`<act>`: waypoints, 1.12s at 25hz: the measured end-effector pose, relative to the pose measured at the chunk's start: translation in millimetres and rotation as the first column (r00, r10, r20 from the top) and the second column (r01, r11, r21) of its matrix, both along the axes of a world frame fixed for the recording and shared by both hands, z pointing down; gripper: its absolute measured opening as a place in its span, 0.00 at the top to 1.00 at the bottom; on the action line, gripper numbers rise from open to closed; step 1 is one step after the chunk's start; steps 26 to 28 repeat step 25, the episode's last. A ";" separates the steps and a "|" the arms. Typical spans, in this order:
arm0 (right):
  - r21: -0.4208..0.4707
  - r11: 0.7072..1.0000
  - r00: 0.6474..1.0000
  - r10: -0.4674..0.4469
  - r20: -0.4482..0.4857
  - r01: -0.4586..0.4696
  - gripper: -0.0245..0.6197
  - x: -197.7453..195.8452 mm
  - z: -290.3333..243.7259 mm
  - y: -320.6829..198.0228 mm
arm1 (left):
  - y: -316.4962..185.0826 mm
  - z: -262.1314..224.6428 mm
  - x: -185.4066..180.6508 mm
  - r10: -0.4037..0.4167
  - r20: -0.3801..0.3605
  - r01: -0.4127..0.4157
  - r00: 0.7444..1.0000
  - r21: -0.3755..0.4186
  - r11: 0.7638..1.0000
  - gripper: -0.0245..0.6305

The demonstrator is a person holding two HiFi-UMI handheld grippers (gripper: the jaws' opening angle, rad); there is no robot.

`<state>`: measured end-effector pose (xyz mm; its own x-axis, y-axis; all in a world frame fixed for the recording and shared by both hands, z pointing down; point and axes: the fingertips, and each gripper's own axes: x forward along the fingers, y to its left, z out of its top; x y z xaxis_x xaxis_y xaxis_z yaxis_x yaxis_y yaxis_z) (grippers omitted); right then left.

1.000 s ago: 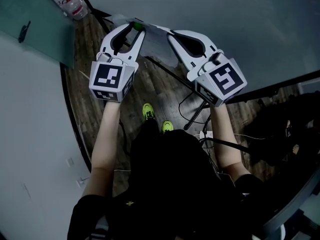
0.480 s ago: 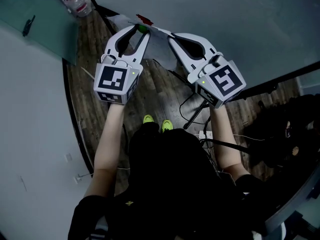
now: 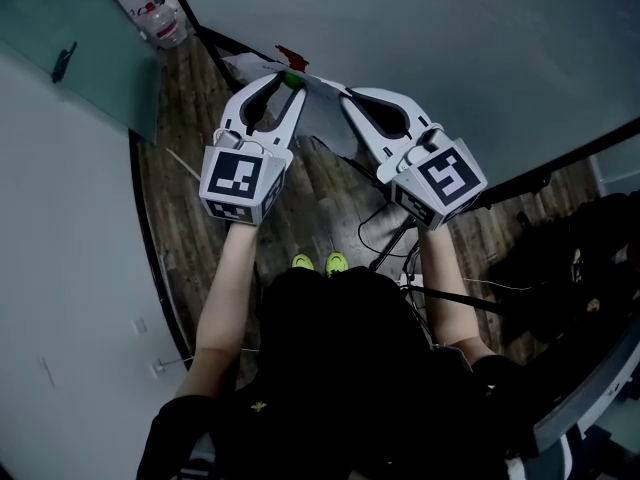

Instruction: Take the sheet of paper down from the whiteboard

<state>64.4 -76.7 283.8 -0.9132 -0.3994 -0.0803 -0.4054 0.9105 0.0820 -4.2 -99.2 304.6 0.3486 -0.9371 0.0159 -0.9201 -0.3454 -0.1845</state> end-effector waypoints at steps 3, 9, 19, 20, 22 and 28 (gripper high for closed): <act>-0.002 1.000 1.000 -0.008 -0.006 0.008 0.94 -1.7 1.3 3.4 | 1.9 0.3 -2.0 0.000 0.007 0.000 1.000 0.007 1.000 0.75; 0.003 1.000 1.000 -0.003 -0.006 0.003 0.94 0.7 -2.1 9.5 | 8.0 -3.7 1.3 0.007 0.005 -0.007 1.000 0.007 1.000 0.75; -0.001 1.000 1.000 0.010 -0.023 -0.010 0.94 3.9 2.8 8.9 | 5.7 -4.3 7.5 0.023 -0.016 -0.023 1.000 -0.005 1.000 0.75; 0.001 1.000 1.000 0.009 -0.025 -0.009 0.94 4.1 3.6 9.1 | 5.7 -2.7 7.1 0.023 -0.012 -0.023 1.000 0.000 1.000 0.75; 0.003 1.000 1.000 0.010 -0.028 -0.010 0.94 4.5 4.2 9.7 | 5.8 -0.4 6.6 0.025 -0.003 -0.025 1.000 0.007 1.000 0.75; 0.005 1.000 1.000 0.012 -0.029 -0.011 0.94 4.8 2.7 10.3 | 6.8 -3.9 8.5 0.030 -0.014 -0.030 0.999 -0.001 1.000 0.75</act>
